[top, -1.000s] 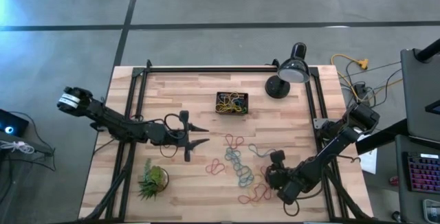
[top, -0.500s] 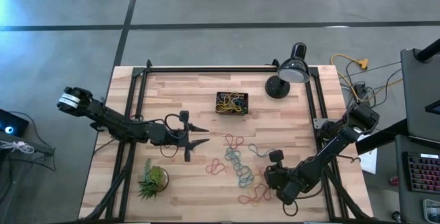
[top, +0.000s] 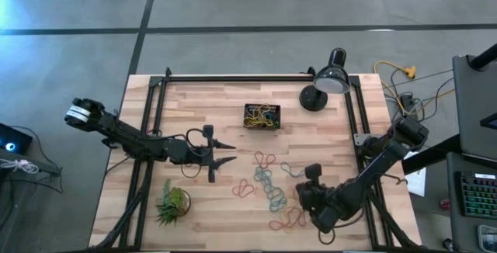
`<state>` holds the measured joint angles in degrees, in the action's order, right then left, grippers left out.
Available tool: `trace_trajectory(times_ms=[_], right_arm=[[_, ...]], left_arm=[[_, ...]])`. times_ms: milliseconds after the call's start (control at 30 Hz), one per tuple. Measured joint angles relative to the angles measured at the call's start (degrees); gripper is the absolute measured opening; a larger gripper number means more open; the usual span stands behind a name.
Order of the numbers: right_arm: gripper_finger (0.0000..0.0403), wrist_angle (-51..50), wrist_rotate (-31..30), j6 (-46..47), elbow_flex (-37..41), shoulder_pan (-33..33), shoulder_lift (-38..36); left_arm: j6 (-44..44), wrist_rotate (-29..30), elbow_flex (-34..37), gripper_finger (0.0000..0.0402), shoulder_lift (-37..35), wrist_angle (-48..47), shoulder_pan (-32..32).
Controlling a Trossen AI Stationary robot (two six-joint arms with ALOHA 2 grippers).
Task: Pick and place rubber bands into bin
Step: Put the black rubber band into the basket
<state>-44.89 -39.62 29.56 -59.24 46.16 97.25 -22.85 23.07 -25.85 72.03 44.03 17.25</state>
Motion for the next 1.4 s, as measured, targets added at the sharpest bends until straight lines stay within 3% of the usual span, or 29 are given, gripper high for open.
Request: trace_trajectory(times_ms=[333,667,867,1033,1233,1400], right_arm=[[0.0009,-6.8,-20.4,-2.7,-5.6,-5.4,-0.1],[0.0009,-2.4,-22.2,-5.2,-4.5,-20.2,0.0],[0.0009,8.8,-22.0,-15.6,-1.1,-31.1,0.0],[0.0009,20.9,-19.4,-27.3,1.1,-39.7,0.0],[0.0009,31.4,-4.7,-35.6,1.9,-48.8,0.0],[0.0009,32.2,2.4,-36.3,1.9,-53.9,0.0]], left_arm=[[-0.2,0.0,0.0,0.0132,0.0,0.0,-0.1],[-0.3,0.0,0.0,0.0132,0.0,0.0,0.0],[-0.3,0.0,0.0,0.0132,0.0,0.0,-0.1],[-0.3,0.0,0.0,0.0132,0.0,0.0,-0.1],[-0.3,0.0,0.0,0.0132,0.0,-1.0,-0.1],[-0.2,0.0,0.7,0.0132,0.0,-1.5,0.0]])
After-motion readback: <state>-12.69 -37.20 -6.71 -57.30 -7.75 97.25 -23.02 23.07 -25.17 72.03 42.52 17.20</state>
